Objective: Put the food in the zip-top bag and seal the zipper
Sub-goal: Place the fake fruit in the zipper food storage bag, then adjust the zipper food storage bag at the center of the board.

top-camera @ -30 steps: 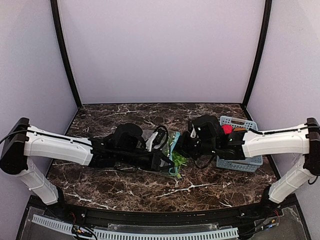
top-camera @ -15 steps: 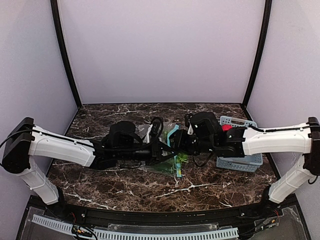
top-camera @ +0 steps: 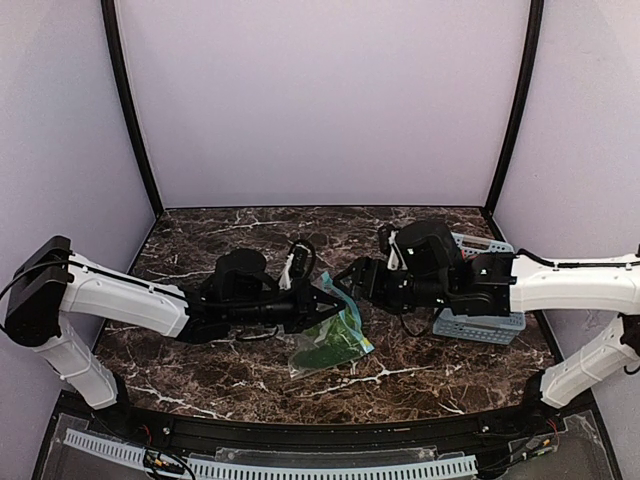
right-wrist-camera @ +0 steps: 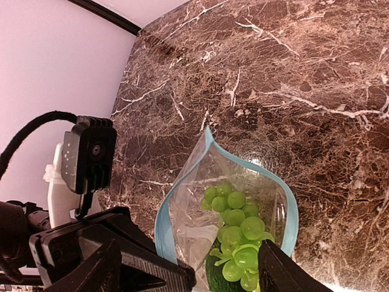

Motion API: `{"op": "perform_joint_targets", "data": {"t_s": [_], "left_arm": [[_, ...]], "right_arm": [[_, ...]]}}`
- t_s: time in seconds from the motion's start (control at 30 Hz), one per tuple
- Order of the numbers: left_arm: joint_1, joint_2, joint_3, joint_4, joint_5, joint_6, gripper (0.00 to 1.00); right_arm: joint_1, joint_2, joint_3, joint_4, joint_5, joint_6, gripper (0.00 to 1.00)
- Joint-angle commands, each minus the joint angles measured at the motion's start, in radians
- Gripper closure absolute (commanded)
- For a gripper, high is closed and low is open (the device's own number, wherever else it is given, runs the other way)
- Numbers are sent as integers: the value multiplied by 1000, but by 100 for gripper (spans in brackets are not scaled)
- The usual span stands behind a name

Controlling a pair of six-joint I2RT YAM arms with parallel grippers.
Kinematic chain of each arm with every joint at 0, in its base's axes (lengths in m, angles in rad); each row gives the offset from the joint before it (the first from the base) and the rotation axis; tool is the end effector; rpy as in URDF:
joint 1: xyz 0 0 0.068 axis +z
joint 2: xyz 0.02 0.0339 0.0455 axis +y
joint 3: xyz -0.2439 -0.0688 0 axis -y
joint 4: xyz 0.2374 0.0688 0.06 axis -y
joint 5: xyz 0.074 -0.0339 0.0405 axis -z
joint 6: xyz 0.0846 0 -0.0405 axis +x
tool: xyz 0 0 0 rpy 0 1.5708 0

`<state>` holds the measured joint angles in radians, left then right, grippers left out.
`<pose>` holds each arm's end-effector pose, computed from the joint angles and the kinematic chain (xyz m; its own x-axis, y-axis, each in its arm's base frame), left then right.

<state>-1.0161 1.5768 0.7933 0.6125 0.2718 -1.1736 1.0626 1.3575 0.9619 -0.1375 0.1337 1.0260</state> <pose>0.1836 -0.3394 0.2059 -0.9183 -0.2045 -0.3391 0.2880 0.2427 -0.9264 0.1785 0.2972 0.2355 -0.8209 0.2681 -0.5043 -0.2083 0.6816 0.7014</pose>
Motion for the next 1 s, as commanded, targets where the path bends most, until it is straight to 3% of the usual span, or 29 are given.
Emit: {"op": "perform_joint_targets", "data": {"t_s": [0.0, 0.17, 0.4, 0.97], "left_arm": [[5, -16, -16, 40, -5, -3, 99], [7, -25, -22, 35, -2, 5, 99], [8, -43, -33, 9, 15, 21, 99], [8, -101, -58, -71, -4, 55, 99]], "right_arm": [[8, -70, -36, -65, 46, -6, 25], [-11, -134, -124, -92, 36, 7, 24], [-106, -113, -196, -90, -104, -51, 33], [-201, 173, -92, 96, -344, -181, 50]]}}
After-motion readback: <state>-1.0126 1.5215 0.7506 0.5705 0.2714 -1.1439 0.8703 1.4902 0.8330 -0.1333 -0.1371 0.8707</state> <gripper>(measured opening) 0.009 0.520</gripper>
